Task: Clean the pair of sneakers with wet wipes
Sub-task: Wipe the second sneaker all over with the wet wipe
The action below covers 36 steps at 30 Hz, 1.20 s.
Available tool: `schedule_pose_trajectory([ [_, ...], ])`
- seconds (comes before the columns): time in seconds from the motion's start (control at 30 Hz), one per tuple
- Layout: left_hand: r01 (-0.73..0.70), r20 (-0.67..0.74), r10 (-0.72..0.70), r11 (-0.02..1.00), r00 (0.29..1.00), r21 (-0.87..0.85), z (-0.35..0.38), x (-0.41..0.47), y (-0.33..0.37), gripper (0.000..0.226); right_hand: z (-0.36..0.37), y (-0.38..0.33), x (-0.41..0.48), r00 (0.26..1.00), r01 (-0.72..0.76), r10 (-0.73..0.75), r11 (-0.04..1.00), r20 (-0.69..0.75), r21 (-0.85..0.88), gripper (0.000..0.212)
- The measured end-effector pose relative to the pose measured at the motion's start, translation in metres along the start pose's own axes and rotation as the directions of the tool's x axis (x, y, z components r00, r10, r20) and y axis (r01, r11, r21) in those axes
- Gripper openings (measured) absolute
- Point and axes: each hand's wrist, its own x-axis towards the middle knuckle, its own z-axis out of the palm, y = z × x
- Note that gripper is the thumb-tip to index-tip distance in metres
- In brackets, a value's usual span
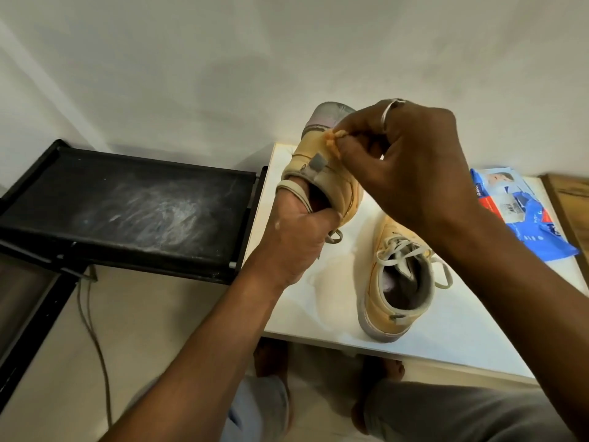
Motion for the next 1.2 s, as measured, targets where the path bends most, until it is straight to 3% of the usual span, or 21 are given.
schedule_pose_trajectory([
  [0.2,-0.035,0.047,0.038,0.998,0.998,-0.055,-0.003,-0.001,0.002,0.043,-0.004,-0.012,-0.005,0.970,0.064,-0.079,0.995,0.231,0.071,0.010],
  [0.33,-0.024,0.043,0.022,0.999,0.999,0.047,0.002,-0.002,0.002,0.039,-0.010,-0.004,0.001,0.998,-0.034,0.031,0.998,0.046,0.059,0.013],
  [0.4,-0.020,0.044,0.017,0.998,0.999,0.063,0.004,-0.003,0.001,0.041,-0.007,-0.004,0.000,0.998,-0.048,0.048,0.999,0.031,0.001,0.014],
  [0.5,-0.043,0.059,0.042,0.999,0.997,0.006,0.003,-0.003,0.001,0.046,-0.003,-0.010,-0.004,0.987,0.034,-0.032,0.999,0.154,-0.014,0.013],
  [0.6,-0.034,0.040,0.036,0.998,0.999,-0.056,0.000,-0.001,0.002,0.045,-0.006,-0.011,-0.006,0.957,0.055,-0.076,0.995,0.279,0.082,0.011],
  [0.77,-0.018,0.016,0.018,1.000,1.000,0.012,0.001,0.000,-0.003,0.042,-0.003,0.003,-0.004,1.000,-0.020,0.021,0.995,-0.019,0.094,0.013],
  [0.83,-0.011,0.018,0.011,1.000,1.000,-0.004,0.000,0.001,-0.005,0.043,0.005,0.005,-0.008,1.000,-0.015,0.016,0.995,-0.008,0.100,0.011],
  [1.0,-0.036,0.008,0.037,0.991,0.999,-0.129,-0.010,0.003,-0.001,0.045,0.011,0.012,-0.014,0.954,0.108,-0.170,0.964,0.248,0.244,0.011],
  [1.13,-0.006,0.013,0.007,0.994,1.000,-0.110,-0.011,0.006,-0.005,0.051,0.014,0.024,-0.011,1.000,0.007,-0.006,0.960,-0.005,0.281,0.012],
  [1.2,-0.006,0.009,0.007,0.992,1.000,-0.122,-0.011,0.006,-0.004,0.052,0.020,0.024,-0.014,0.999,-0.033,0.044,0.948,-0.027,0.316,0.012],
])
